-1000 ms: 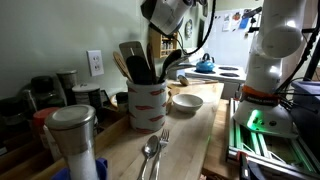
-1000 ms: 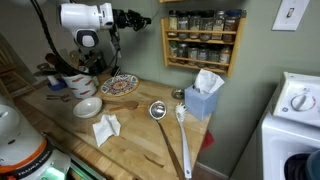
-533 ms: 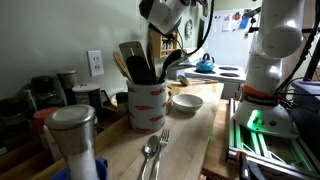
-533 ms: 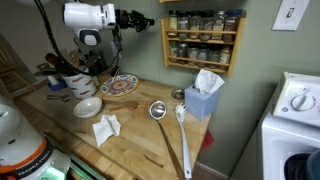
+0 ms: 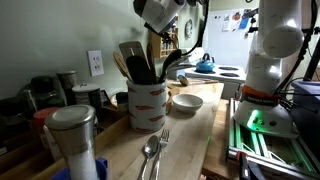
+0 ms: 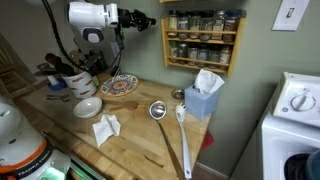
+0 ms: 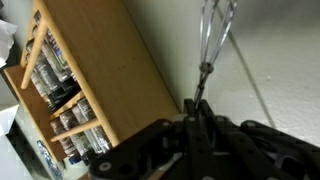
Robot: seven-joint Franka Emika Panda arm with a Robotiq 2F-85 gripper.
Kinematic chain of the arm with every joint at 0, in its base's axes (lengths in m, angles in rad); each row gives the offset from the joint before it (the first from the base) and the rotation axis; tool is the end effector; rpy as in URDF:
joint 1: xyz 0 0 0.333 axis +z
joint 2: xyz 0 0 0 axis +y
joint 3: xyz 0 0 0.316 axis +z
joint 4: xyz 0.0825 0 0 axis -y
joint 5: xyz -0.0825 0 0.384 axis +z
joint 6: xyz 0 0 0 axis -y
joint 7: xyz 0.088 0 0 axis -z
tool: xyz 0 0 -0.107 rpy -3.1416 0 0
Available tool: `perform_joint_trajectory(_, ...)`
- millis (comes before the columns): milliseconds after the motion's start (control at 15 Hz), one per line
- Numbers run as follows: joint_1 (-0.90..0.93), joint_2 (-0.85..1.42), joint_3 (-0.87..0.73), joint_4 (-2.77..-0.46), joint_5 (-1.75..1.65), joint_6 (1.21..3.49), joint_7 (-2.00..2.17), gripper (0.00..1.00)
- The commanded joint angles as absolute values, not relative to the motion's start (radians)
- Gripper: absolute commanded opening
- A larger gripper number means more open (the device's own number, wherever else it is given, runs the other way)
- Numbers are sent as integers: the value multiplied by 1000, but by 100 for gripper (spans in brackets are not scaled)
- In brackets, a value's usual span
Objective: Hang the whisk above the bottom spice rack
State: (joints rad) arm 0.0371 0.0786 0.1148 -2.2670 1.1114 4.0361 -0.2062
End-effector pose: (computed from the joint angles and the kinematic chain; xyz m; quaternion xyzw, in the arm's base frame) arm 0.4943 -0.0514 0.4760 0.6489 -0.4210 0.6325 0.0406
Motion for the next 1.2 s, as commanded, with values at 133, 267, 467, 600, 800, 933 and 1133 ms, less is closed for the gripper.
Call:
perform_joint_trajectory(133,49,131,110,-2183,1174,4052,-250,2)
perform_joint_trajectory(267,50,143,109,-2166,1187,4063,-259,2)
perform_joint_trajectory(467,72,161,81,-2143,1202,4074,-268,2)
perform_joint_trajectory(600,75,173,75,-2128,1213,4085,-279,2)
perform_joint_trajectory(800,78,186,69,-2113,1226,4094,-293,2)
perform_joint_trajectory(933,80,194,65,-2105,1227,4096,-304,2)
perform_joint_trajectory(1133,83,202,61,-2089,1229,4088,-313,2)
